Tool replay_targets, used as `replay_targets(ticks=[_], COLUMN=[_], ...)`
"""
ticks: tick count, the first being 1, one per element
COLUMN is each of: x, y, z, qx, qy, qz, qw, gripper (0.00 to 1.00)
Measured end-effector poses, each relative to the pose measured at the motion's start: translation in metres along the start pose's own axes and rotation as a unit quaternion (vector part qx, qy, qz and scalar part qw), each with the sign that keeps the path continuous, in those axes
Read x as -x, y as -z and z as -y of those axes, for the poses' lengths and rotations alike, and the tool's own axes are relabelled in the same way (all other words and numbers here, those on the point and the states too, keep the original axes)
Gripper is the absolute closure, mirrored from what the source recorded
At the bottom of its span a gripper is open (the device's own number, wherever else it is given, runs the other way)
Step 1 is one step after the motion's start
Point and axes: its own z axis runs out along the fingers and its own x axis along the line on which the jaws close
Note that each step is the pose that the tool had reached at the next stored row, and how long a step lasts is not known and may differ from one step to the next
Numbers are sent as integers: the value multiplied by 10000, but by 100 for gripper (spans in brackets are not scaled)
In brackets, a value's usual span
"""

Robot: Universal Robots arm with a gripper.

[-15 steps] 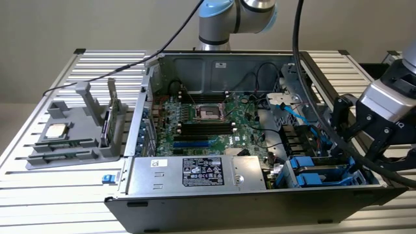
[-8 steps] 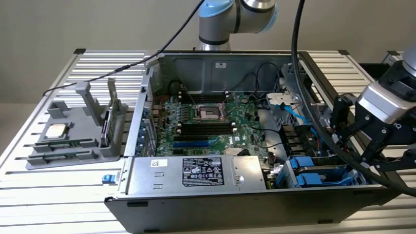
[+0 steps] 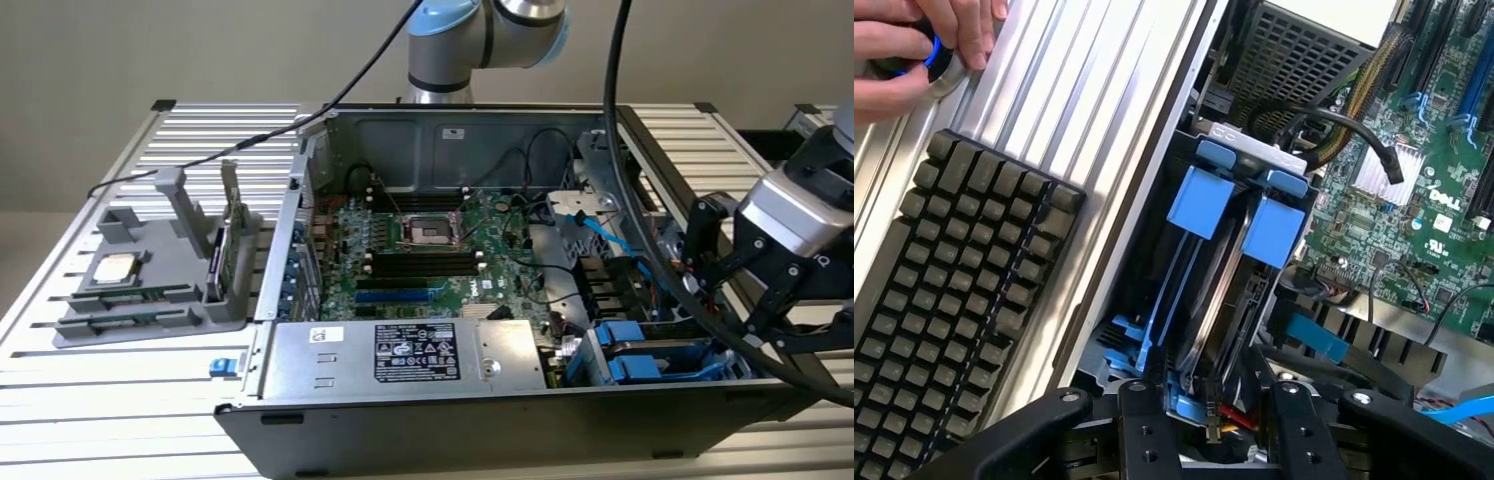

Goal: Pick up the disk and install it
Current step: 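Insert the disk into the insertion slot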

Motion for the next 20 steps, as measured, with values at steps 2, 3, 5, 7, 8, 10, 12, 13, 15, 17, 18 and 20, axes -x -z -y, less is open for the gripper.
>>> replay_targets(ticks=[2,3,5,7,8,10,12,13,15,17,18,20], x=[-5,-7,-9,-11,-12,-14,-15,-16,-17,-19,-20,-21], y=[-1,-1,0,0,0,0,0,0,0,0,0,0], z=[-2,-2,-3,-4,-4,-5,-6,-6,-7,-8,-8,-8], qx=[0,0,0,0,0,0,0,0,0,0,0,0], qy=[0,1,0,0,0,0,0,0,0,0,0,0], qz=[0,0,0,0,0,0,0,0,0,0,0,0], qw=[10000,10000,10000,10000,10000,10000,10000,10000,10000,10000,10000,10000], gripper=[57,57,57,57,57,57,57,57,57,55,55,49])
